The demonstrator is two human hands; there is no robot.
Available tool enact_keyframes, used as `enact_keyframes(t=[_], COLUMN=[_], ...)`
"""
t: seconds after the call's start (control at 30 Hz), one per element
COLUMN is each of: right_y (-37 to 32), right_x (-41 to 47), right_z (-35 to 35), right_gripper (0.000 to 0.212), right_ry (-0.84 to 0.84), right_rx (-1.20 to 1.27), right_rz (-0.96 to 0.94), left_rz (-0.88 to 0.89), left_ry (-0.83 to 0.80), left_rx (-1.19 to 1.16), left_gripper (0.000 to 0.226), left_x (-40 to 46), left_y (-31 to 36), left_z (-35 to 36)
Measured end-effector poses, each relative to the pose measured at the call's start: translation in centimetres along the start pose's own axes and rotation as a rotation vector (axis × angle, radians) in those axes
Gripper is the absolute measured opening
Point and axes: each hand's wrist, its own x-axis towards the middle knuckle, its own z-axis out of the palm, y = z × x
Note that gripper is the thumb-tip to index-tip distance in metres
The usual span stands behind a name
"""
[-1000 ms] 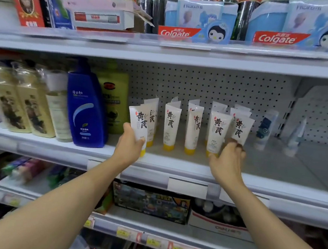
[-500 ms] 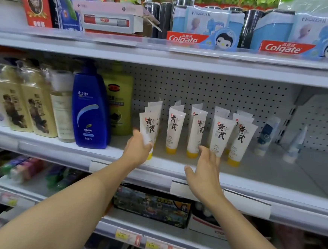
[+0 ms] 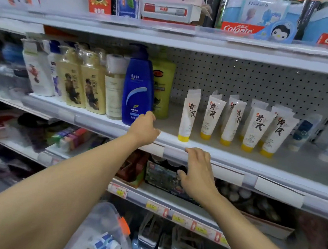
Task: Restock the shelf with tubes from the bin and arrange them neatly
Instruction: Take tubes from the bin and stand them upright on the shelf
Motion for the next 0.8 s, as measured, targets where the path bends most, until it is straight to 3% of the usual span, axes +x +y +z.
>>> enact_keyframes(t=[0.37,0.47,0.6,0.8], right_y=[-12.3,-14.9,-17.1,-18.2], right_x=[-4.2,-5.7,-7.3,-8.1], right_z=[10.2,13.4,17.3,22.5], right_gripper=[0.065,0.061,0.072,0.068], right_ry=[-0.323,-0.422,-0.591,-0.735], right_rx=[0.005,0.02,0.015,-0.031], right_rz=[-0.185,-0.19,-0.182,-0.182], left_rz=[-0.12,-0.201,-0.309,-0.499], left_ry=[-0.224,-0.319,-0.404,-0.469], left_rx=[0.319,0.334,0.323,0.246], left_gripper=[0.041,0.041,0.036,0.048], left_x=[-11.1,-14.5,-18.7,-23.4], left_y=[-17.3,-22.2,-27.6,-33.6], left_z=[-3.9,-3.7,-2.8,0.1])
